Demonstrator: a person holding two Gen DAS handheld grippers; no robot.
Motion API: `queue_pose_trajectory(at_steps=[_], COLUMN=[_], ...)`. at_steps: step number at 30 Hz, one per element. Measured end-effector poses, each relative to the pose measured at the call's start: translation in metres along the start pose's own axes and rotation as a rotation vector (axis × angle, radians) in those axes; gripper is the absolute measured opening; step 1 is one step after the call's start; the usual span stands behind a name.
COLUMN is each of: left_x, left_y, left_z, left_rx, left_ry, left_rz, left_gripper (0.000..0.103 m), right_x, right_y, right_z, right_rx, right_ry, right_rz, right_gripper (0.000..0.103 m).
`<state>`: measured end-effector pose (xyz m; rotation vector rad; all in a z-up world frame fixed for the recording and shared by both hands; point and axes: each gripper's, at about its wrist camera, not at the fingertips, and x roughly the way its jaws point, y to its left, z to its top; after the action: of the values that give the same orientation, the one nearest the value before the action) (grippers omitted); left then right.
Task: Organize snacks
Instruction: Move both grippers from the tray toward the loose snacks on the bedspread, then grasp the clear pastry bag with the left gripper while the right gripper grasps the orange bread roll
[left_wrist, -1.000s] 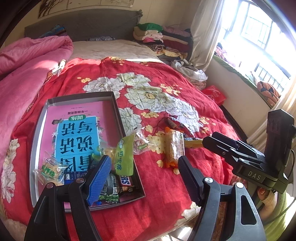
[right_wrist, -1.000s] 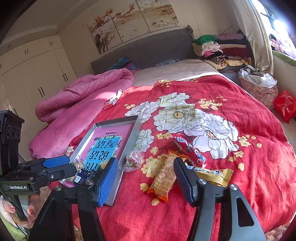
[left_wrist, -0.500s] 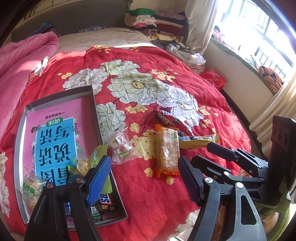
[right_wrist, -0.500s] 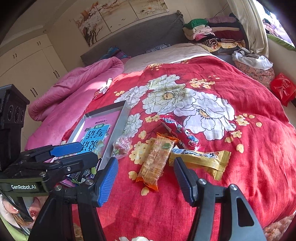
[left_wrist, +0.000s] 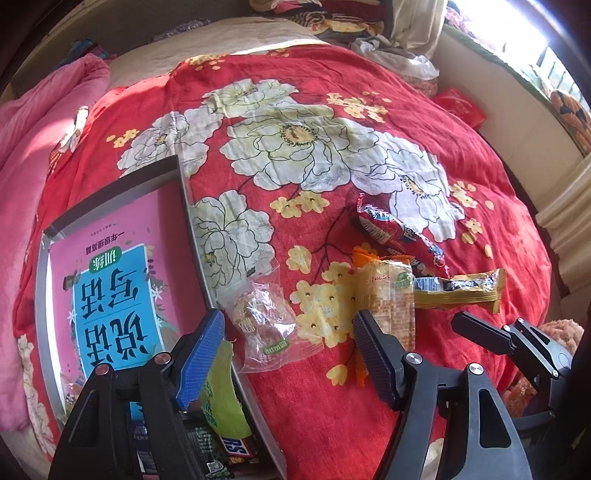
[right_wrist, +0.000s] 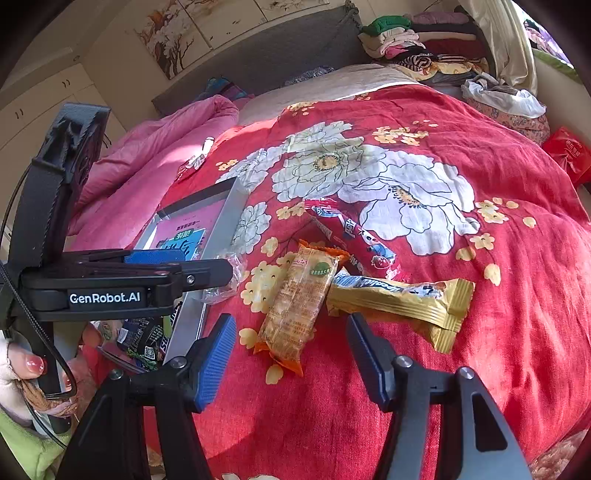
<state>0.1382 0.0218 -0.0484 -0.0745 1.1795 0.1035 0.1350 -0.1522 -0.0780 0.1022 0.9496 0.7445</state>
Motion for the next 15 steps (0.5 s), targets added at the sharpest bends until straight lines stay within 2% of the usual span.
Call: queue_pose_trajectory(at_steps=[9,15], left_x=[0.023,0.034], left_y=[-0.010,-0.009], left_z=[0.005,0.007], left_rx=[0.045,0.046], left_ry=[0.100,0.128], left_rz=[0.092,0.100], left_gripper=[0.068,0.066], right_x=[0.033,0.049], right_y=[-0.001,0.009], right_z=[0.003,0.004], right_rx=[0.022,-0.028], right_ry=[0.061,0.078], right_rz=[0.036,0.018], right_gripper=[0.062,0.058])
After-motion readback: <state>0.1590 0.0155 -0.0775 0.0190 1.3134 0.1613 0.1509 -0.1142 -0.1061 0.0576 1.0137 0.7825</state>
